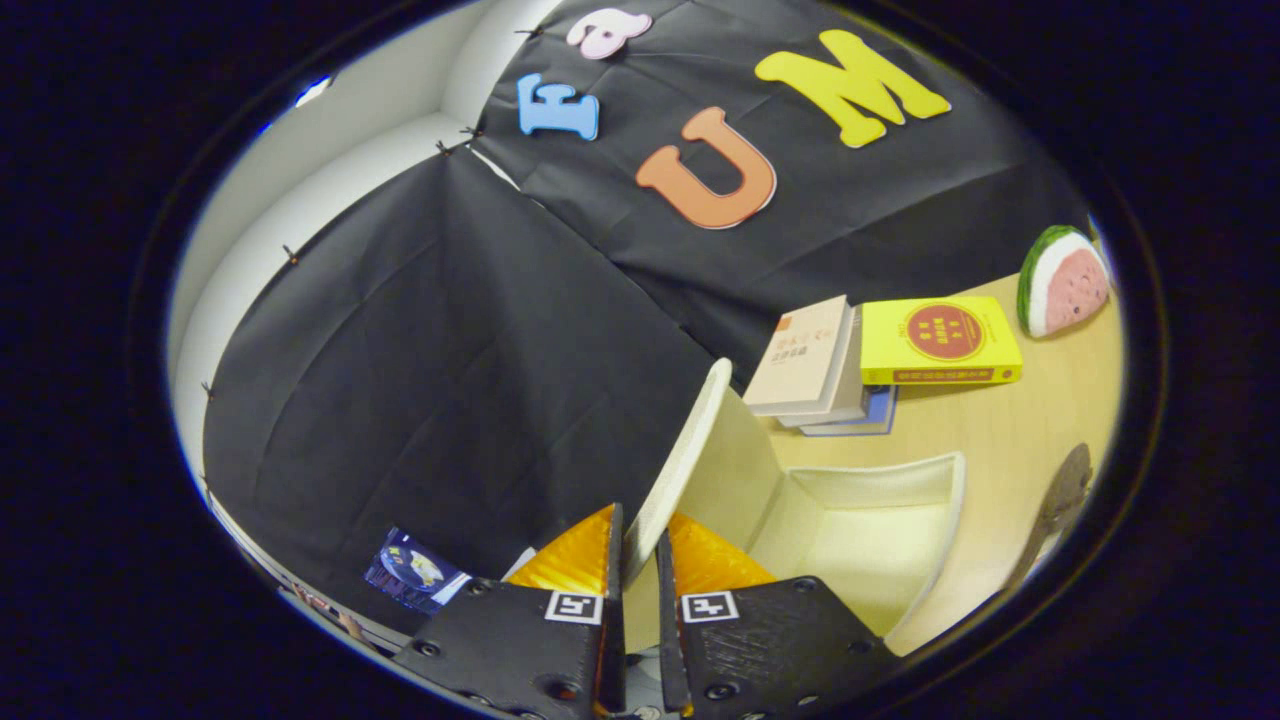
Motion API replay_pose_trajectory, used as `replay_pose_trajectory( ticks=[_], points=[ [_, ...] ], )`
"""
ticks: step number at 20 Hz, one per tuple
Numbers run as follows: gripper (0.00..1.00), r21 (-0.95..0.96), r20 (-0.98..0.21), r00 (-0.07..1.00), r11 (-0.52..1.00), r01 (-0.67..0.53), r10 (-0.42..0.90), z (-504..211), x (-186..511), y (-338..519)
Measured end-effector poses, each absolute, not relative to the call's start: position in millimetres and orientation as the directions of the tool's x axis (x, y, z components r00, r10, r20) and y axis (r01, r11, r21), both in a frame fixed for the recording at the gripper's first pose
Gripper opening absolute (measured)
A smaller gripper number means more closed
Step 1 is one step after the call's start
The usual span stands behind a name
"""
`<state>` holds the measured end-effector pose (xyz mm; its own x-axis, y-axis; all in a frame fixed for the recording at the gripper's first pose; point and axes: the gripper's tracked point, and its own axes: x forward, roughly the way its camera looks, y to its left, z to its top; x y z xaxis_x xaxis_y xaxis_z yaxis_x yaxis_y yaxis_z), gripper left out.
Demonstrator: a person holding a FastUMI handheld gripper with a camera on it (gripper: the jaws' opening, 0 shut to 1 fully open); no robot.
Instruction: Open the storage box then place both shoes into the box .Put the left shoe in first, then the right shoe, with the right side of both shoes facing outward in a uniform manner.
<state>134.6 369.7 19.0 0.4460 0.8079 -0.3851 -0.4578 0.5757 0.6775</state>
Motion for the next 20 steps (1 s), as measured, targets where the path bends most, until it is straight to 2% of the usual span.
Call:
replay_pose_trajectory(
  ticks=[5, 8, 14, 17, 20],
  points=[
    [0.17, 0.699, -0.383, 0.436, 0.564, -0.439, 0.814, 22.9, 138.2, 433.8],
    [0.25, 0.701, -0.369, 0.414, 0.541, -0.464, 0.832, 29.8, 133.3, 470.3],
    [0.95, 0.608, -0.369, 0.464, 0.587, -0.534, 0.805, 39.0, 126.0, 477.4],
    [0.96, 0.56, -0.373, 0.487, 0.611, -0.56, 0.789, 40.9, 124.5, 462.9],
    [0.96, 0.456, -0.419, 0.567, 0.705, -0.543, 0.709, 24.3, 137.6, 425.1]
  ],
)
